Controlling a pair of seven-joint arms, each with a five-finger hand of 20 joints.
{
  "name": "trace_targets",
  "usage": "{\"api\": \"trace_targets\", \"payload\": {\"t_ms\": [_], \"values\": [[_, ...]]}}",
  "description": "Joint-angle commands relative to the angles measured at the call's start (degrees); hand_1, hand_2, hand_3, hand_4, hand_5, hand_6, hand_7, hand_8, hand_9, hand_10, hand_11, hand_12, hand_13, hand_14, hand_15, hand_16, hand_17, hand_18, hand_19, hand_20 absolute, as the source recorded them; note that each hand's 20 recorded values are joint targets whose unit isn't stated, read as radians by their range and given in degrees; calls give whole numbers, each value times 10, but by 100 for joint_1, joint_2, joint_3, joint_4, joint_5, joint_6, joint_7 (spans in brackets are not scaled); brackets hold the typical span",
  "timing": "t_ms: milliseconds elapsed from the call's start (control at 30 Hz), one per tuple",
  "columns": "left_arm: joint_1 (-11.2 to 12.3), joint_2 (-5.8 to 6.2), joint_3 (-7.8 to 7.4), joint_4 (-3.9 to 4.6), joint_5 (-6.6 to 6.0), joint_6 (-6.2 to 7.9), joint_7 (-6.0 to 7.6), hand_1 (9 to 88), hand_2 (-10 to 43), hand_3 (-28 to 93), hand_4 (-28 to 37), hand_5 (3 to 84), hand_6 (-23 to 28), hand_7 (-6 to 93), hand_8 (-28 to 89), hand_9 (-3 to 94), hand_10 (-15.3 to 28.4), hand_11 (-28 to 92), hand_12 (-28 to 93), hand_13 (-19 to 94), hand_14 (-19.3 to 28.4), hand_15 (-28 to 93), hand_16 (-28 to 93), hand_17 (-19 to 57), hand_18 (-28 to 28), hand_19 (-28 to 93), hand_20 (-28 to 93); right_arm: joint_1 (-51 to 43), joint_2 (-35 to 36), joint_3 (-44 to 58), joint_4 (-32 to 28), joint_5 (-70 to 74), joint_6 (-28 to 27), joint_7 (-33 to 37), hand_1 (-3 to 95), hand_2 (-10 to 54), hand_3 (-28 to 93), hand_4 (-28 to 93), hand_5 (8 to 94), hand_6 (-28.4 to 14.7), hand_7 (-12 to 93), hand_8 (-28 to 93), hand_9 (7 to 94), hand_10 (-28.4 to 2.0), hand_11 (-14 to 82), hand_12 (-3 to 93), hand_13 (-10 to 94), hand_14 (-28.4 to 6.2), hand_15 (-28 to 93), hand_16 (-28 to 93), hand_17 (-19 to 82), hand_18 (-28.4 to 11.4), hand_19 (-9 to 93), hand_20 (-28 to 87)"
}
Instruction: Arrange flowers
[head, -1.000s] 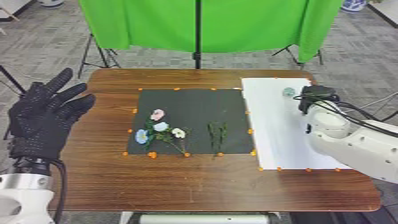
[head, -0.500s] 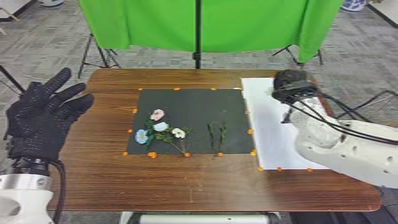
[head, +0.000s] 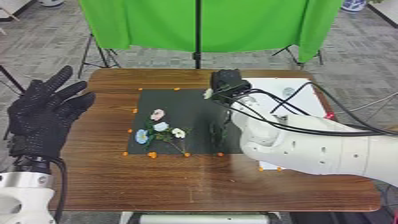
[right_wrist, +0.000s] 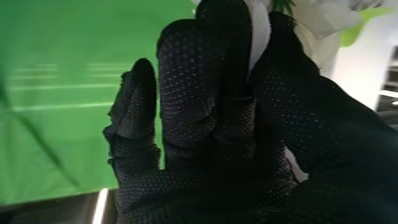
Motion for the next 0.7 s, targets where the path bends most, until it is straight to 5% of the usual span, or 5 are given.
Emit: {"api": "trace_targets", "payload": {"t_ms": [33, 700], "values": [[-7, -23, 3, 65, 31, -116, -116, 173, 110, 742, -283, 344, 93, 123, -82, 298, 202, 280, 114, 247, 284, 616, -126, -56, 271, 666, 177, -44, -183, -293, 27, -4, -121, 43, 542, -95, 753, -283, 832, 32, 244, 12, 934, -48, 99, 360, 762, -17, 578, 293, 292, -191, 878, 297], [-237, -26, 82, 141, 94, -210, -306, 176, 108, 746, -283, 345, 94, 124, -82, 299, 201, 281, 114, 247, 284, 616, -126, -55, 270, 667, 177, -24, -501, -519, 209, -17, -444, 199, 536, -95, 751, -283, 797, 39, 247, -2, 916, -51, 102, 362, 735, -17, 589, 290, 277, -187, 871, 301]]}}
